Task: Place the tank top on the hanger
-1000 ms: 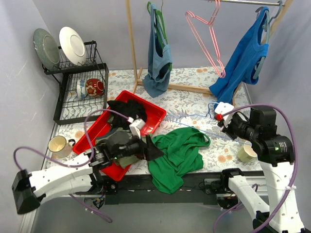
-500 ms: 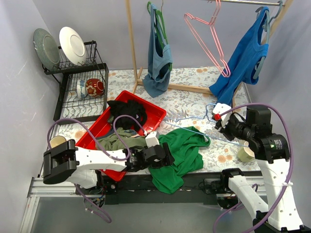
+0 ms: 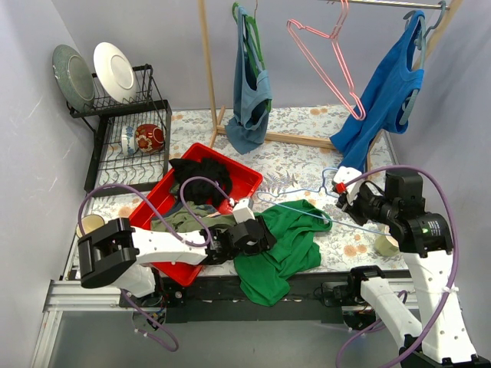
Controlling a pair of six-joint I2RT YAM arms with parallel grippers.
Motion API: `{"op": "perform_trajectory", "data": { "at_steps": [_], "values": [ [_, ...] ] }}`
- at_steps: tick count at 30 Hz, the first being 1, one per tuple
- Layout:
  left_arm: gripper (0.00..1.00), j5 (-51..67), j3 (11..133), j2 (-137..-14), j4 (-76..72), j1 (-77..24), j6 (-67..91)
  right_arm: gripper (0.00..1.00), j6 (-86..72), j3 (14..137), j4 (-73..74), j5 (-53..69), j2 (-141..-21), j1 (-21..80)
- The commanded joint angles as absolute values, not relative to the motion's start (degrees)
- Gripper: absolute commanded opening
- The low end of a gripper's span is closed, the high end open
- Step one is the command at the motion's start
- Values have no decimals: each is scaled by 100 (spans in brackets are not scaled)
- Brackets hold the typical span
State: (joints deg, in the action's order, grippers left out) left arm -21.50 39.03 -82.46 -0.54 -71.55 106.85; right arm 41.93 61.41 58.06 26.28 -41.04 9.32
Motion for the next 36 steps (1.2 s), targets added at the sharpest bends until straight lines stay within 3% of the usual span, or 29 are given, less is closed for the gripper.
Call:
{"op": "perform_trajectory", "data": {
  "at_steps": [1,3,4,18,27,36],
  "values": [
    [29,-1759,3789,-8165,-781,-6935,10380,1,4184,6038,5572,2689,-4061,896],
    [15,-1451,3613,-8078,-1044,-6725,10301,1,4210,6038,5564,2672,-4069,896],
    [0,-1311,3534,-8025,-1133,-6619,10205,1,4219,6055,5572,2646,-4061,896],
    [0,-150,3067,-6487,-835,-4449,9466,1,4561,6355,6081,2575,-3824,896],
    [0,334,3225,-6434,-844,-4026,9369,1,5010,5994,6609,2707,-3691,896],
    [0,1168,3419,-6293,-1046,-3973,9158,1,4869,5546,5977,2040,-3770,905]
  ]
}}
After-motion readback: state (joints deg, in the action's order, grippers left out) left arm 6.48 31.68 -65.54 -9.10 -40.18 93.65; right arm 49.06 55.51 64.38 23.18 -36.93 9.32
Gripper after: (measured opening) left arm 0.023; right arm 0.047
